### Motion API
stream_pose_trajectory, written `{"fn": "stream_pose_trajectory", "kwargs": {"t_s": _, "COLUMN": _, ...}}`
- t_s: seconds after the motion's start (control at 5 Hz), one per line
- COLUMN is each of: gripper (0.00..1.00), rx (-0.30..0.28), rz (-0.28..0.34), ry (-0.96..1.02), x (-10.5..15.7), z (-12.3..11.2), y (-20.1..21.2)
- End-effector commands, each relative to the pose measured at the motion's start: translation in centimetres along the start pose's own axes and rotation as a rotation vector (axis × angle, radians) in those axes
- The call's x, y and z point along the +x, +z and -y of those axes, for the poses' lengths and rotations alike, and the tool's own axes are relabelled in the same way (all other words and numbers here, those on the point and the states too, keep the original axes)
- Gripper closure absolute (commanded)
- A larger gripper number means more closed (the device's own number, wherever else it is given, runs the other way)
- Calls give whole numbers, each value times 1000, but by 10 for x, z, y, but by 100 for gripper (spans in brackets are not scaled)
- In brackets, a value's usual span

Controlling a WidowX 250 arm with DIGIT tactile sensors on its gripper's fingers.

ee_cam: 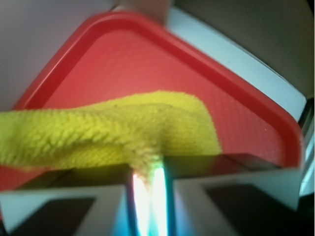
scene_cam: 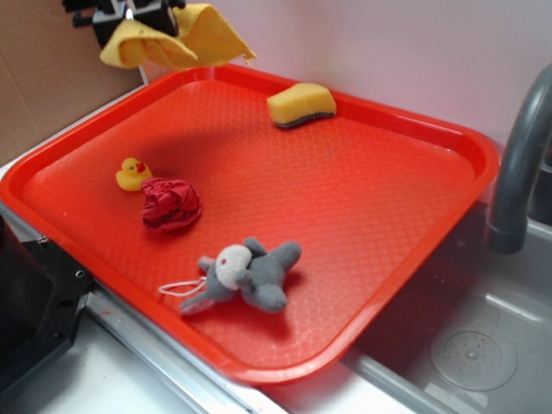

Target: Grab the yellow cloth.

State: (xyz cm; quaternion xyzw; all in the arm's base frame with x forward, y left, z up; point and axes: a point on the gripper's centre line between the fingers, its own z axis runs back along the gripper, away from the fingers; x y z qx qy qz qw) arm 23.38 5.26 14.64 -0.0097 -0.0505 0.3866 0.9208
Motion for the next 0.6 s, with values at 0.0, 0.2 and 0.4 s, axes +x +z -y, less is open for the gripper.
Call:
{"fn": "stream_pose_trajectory", "kwargs": {"t_s": 0.0, "gripper": 100, "rx": -78, "rz": -11, "ry": -435, "x": -11, "z": 3, "y": 59}}
{"fn": "stream_pose_trajectory", "kwargs": {"t_s": 0.2, "gripper": 100, "rx": -74, "rz": 4, "ry": -419, "x": -11, "z": 1, "y": 61}}
{"fn": "stream_pose_trajectory", "kwargs": {"t_s": 0.4, "gripper": 100, "rx": -68, "rz": -63, "ry": -332, "x": 10, "z": -3, "y": 52}}
